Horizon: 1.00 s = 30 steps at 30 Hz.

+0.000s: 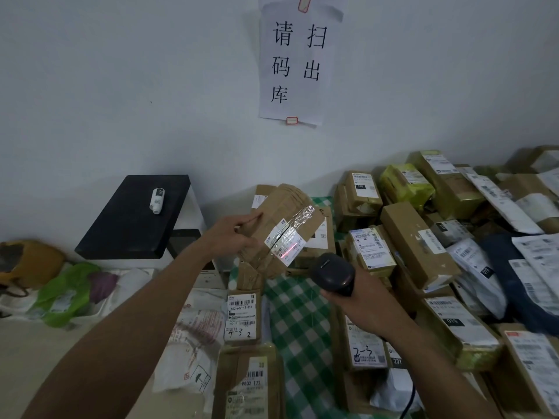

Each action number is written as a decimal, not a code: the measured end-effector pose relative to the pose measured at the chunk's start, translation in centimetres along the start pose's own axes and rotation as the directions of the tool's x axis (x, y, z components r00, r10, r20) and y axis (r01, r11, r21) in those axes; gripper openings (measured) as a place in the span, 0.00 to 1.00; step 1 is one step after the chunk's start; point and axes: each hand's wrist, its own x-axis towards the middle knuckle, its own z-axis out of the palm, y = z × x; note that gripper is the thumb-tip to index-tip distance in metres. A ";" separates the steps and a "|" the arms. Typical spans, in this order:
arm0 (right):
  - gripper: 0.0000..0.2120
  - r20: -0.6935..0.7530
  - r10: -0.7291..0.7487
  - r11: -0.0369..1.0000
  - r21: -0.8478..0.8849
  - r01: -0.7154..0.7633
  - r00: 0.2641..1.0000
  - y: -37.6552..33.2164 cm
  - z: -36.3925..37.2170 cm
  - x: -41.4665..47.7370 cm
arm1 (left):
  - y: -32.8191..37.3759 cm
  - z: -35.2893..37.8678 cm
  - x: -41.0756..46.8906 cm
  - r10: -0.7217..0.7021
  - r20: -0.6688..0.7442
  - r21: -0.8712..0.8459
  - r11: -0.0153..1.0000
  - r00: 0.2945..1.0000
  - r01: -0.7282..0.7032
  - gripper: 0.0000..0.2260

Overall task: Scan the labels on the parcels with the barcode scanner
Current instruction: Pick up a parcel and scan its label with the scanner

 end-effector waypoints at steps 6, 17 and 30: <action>0.25 0.012 -0.021 0.999 -0.046 0.022 1.000 0.1 0.1 0.3 | -0.4 -0.1 0.3 -0.020 0.018 0.017 1.000 1.000 0.019 0.36; 0.25 0.059 -0.010 0.994 -0.108 0.017 0.998 -0.1 0.1 0.7 | -0.6 -0.1 0.6 -0.055 0.051 0.021 0.998 0.997 0.054 0.36; 0.18 -0.057 0.089 0.988 0.131 -0.081 0.994 2.7 0.1 0.4 | -2.5 10.0 -4.0 -0.216 0.213 -0.345 0.896 0.953 0.280 0.31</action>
